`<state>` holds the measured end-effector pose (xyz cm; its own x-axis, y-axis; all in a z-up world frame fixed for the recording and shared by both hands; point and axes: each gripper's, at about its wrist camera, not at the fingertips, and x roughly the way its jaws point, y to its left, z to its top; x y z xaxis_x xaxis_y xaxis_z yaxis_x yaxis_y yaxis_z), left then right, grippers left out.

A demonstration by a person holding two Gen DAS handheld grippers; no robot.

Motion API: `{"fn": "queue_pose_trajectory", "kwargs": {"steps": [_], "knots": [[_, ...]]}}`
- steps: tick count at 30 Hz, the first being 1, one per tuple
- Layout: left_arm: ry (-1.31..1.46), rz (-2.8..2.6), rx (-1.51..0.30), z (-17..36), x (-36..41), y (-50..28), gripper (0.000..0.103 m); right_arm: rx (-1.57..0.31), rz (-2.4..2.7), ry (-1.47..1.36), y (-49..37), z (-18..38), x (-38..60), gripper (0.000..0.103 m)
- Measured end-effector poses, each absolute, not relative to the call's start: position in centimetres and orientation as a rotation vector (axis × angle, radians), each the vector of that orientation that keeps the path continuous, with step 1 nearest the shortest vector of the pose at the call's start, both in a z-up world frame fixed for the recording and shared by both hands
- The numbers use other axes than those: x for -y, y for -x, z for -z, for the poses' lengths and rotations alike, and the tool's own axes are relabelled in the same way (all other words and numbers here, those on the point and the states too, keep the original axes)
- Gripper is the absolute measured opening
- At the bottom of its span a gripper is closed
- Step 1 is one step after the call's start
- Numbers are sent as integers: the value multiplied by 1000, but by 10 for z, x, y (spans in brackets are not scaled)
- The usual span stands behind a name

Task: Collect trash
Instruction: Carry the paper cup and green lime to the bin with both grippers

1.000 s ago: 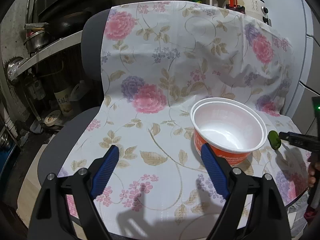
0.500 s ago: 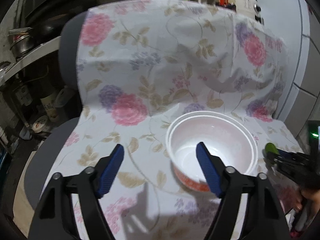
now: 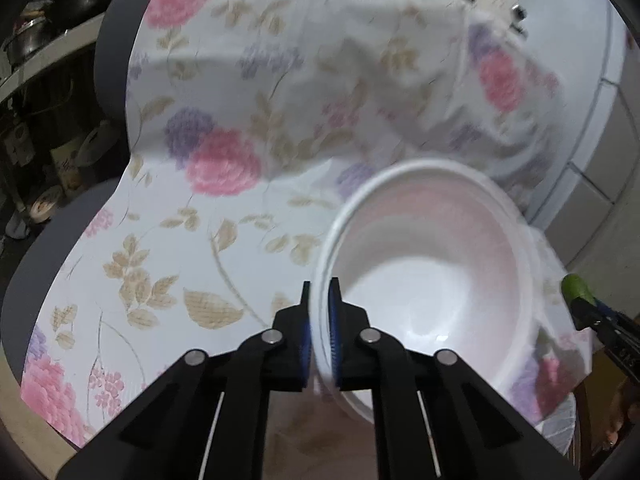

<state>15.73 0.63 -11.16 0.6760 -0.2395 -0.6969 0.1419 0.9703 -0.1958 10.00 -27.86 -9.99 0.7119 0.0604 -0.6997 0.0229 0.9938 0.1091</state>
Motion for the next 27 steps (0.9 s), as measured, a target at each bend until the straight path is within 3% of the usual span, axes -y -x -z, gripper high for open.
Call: {"fn": "queue_pose_trajectory", "kwargs": {"steps": [10, 27], "knots": [[36, 399, -686, 74, 65, -93, 3, -686, 69, -140, -26, 73, 318, 33], [-295, 902, -780, 117, 311, -5, 3, -633, 530, -319, 163, 83, 470, 32]]}}
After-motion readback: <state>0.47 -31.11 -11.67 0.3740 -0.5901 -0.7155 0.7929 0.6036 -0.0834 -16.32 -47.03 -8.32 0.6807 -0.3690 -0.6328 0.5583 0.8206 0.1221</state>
